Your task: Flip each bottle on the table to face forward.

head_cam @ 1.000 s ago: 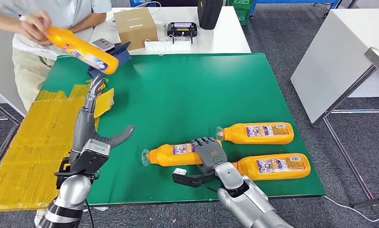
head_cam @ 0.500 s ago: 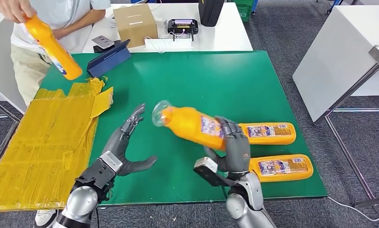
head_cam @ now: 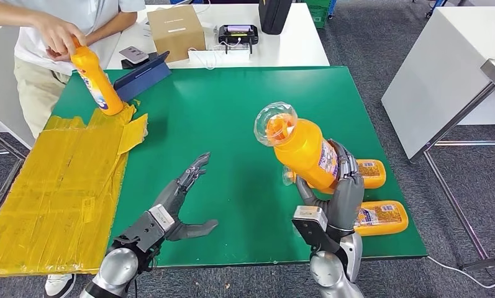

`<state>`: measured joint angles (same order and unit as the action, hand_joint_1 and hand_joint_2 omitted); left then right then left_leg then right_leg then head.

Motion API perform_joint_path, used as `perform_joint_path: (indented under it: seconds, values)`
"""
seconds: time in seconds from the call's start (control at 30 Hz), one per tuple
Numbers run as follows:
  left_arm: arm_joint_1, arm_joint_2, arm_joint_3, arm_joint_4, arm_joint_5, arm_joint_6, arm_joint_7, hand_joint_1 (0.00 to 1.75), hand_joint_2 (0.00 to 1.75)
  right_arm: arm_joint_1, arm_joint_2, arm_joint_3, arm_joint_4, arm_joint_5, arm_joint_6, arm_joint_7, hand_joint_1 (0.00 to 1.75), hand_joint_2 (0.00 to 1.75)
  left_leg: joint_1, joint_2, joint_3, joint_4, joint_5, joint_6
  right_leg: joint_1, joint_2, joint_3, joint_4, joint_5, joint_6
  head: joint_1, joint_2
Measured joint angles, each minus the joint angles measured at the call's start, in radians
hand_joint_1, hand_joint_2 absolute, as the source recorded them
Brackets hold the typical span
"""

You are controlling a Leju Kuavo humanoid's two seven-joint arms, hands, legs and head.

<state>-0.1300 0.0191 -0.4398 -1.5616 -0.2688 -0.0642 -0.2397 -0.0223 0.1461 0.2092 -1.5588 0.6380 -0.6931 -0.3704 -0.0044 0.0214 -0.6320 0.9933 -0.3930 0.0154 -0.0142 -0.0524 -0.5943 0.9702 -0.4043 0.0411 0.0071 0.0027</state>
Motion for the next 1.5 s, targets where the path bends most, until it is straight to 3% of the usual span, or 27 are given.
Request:
perform_joint_path:
  seconds: [0.17,0.3,0.43,0.63,0.87,1.1,1.23,1.5]
  values:
    - [-0.003,0.000,-0.002,0.013,0.003,0.007,0.008,0.00,1.75,0.005,0.008,-0.002,-0.014,-0.109,0.010,-0.028,1.75,1.75,0.000,0.000,0.000,0.000,0.000,0.000,0.000,0.000,0.000,0.000,0.000,0.000,0.000,0.000]
    - [-0.005,0.000,-0.012,0.024,0.044,-0.003,0.002,0.00,1.75,0.001,0.012,0.021,-0.009,-0.140,0.086,-0.016,1.75,1.75,0.000,0.000,-0.001,0.000,0.000,0.000,0.000,0.000,0.000,0.000,0.000,0.000,0.000,0.000]
    - [-0.014,-0.001,-0.021,0.024,0.085,-0.017,-0.008,0.00,1.75,-0.029,0.015,0.100,0.056,-0.124,0.197,0.020,1.75,1.75,0.000,0.000,-0.001,0.000,0.000,0.000,0.000,0.000,0.000,0.000,0.000,0.000,0.000,0.000]
    - [-0.037,-0.006,-0.040,0.022,0.113,-0.020,-0.013,0.00,1.75,-0.098,0.044,0.271,0.269,-0.145,0.324,0.032,1.75,1.75,0.001,0.000,-0.001,0.000,0.001,-0.001,0.001,0.000,-0.001,0.000,0.000,0.000,0.000,0.000]
    - [-0.045,-0.005,-0.044,0.021,0.123,-0.016,-0.013,0.00,1.75,-0.142,0.057,0.407,0.417,-0.164,0.350,0.008,1.75,1.75,0.001,0.000,-0.002,0.000,0.000,0.000,0.000,0.000,-0.001,0.000,0.000,0.000,0.000,0.000]
    - [-0.045,-0.003,-0.044,0.021,0.129,-0.014,-0.013,0.00,1.75,-0.169,0.057,0.446,0.457,-0.164,0.350,0.008,1.75,1.75,0.001,0.000,-0.002,0.000,0.001,-0.001,0.000,0.000,-0.002,0.000,0.000,0.000,0.000,0.000]
    - [-0.044,-0.002,-0.043,0.021,0.138,-0.010,-0.015,1.75,1.75,-0.180,0.056,0.457,0.471,-0.162,0.344,0.012,1.75,1.75,0.001,0.000,-0.002,0.000,0.001,-0.001,0.000,0.000,-0.002,0.000,0.000,0.000,0.000,0.000]
    - [-0.033,-0.001,-0.041,0.021,0.156,-0.007,-0.027,1.75,1.75,-0.195,0.052,0.478,0.494,-0.166,0.328,0.013,1.75,1.75,0.001,0.000,-0.002,0.000,0.000,-0.001,0.000,0.000,-0.002,0.000,0.000,0.000,0.000,0.000]
